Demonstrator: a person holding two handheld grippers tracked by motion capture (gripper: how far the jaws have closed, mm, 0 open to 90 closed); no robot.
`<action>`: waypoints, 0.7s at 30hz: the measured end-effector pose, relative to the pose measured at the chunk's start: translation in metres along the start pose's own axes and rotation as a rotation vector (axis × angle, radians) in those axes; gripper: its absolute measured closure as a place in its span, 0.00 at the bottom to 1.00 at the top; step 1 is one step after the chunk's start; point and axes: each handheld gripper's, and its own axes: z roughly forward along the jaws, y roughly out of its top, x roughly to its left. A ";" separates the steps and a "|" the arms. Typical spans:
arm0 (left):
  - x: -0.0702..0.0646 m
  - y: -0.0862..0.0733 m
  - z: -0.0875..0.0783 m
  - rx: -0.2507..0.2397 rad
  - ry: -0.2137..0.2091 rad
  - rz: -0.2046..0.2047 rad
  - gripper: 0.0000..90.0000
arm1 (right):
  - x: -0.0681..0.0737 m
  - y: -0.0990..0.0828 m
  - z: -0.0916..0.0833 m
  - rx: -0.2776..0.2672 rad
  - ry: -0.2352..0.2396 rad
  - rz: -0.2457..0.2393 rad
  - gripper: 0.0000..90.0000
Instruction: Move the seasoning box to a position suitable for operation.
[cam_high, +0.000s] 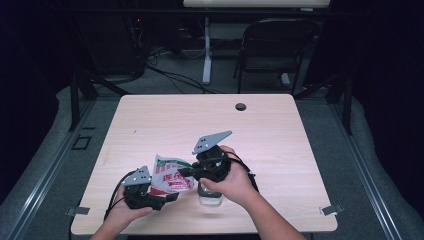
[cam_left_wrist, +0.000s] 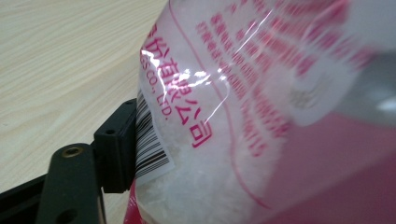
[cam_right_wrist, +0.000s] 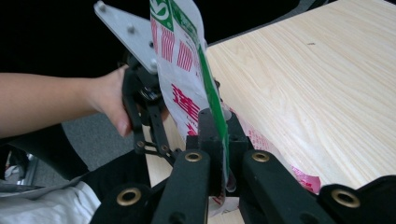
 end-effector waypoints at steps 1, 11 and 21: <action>0.000 0.000 0.000 -0.004 -0.009 -0.008 0.33 | 0.000 0.001 -0.001 0.000 0.005 0.001 1.00; 0.001 -0.002 0.002 -0.033 -0.022 -0.026 0.32 | 0.004 0.002 -0.002 -0.014 0.027 -0.001 1.00; 0.003 -0.006 0.005 -0.038 -0.035 -0.050 0.29 | 0.005 0.001 0.000 -0.021 0.024 -0.005 1.00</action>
